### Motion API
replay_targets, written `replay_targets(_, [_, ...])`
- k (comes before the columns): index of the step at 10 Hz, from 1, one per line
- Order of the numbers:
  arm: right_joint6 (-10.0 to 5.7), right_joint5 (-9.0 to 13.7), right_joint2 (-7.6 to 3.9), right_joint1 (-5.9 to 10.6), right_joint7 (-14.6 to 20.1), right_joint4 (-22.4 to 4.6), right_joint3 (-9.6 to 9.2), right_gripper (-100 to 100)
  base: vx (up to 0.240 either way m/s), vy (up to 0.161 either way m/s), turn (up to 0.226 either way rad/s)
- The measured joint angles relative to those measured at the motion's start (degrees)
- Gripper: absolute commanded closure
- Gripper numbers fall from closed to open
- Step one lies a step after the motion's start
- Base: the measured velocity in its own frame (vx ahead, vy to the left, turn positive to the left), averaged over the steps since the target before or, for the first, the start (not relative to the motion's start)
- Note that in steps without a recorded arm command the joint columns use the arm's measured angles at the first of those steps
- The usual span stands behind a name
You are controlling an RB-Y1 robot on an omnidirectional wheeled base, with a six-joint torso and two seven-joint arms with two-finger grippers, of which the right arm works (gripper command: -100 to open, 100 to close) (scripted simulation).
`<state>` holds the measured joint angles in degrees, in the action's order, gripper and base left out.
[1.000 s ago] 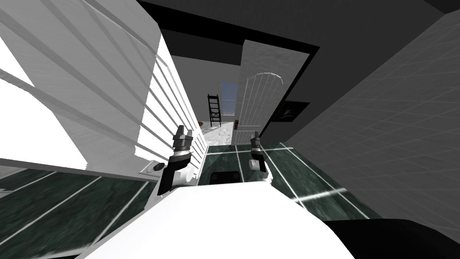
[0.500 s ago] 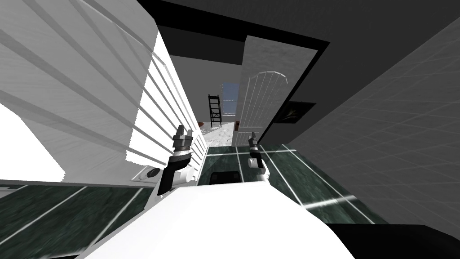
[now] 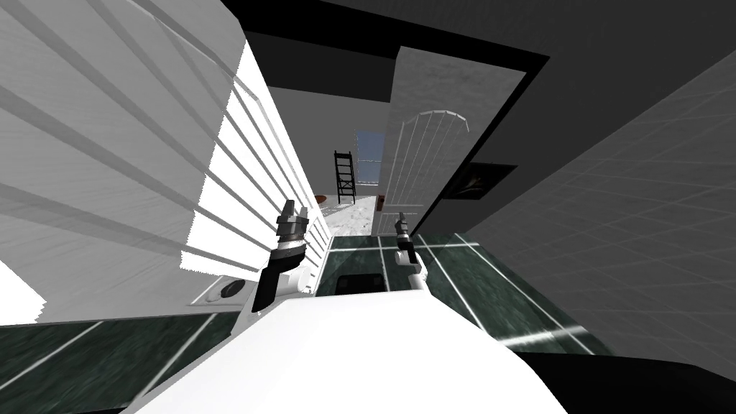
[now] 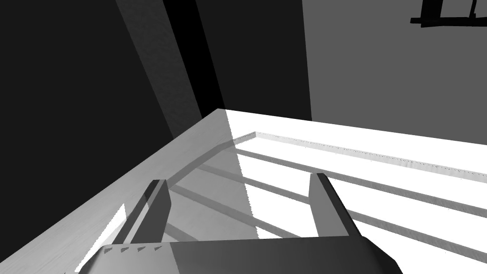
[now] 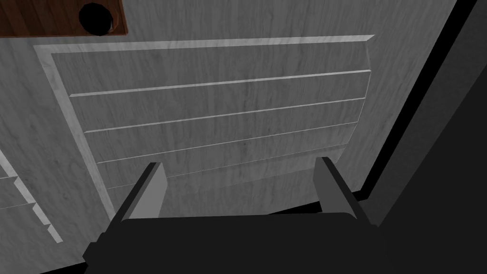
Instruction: Pull the door open
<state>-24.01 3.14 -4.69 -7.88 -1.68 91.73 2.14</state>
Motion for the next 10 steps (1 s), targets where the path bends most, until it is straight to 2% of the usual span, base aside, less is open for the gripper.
replay_targets(2, [0.18, 0.0, -0.26, 1.72, 0.5, -3.7, 0.08, -100, 0.095, -0.021, 0.033])
replay_targets(5, [2.05, 0.1, -0.61, 4.07, 1.3, -7.2, 0.23, -100, 0.091, -0.018, 0.029])
replay_targets(8, [2.84, 0.0, -0.42, 6.17, 1.7, -11.4, 0.23, -100, 0.101, -0.012, 0.031])
replay_targets(10, [3.66, 0.1, -0.72, 7.61, 2.2, -13.8, 0.31, -100, 0.109, -0.026, 0.022])
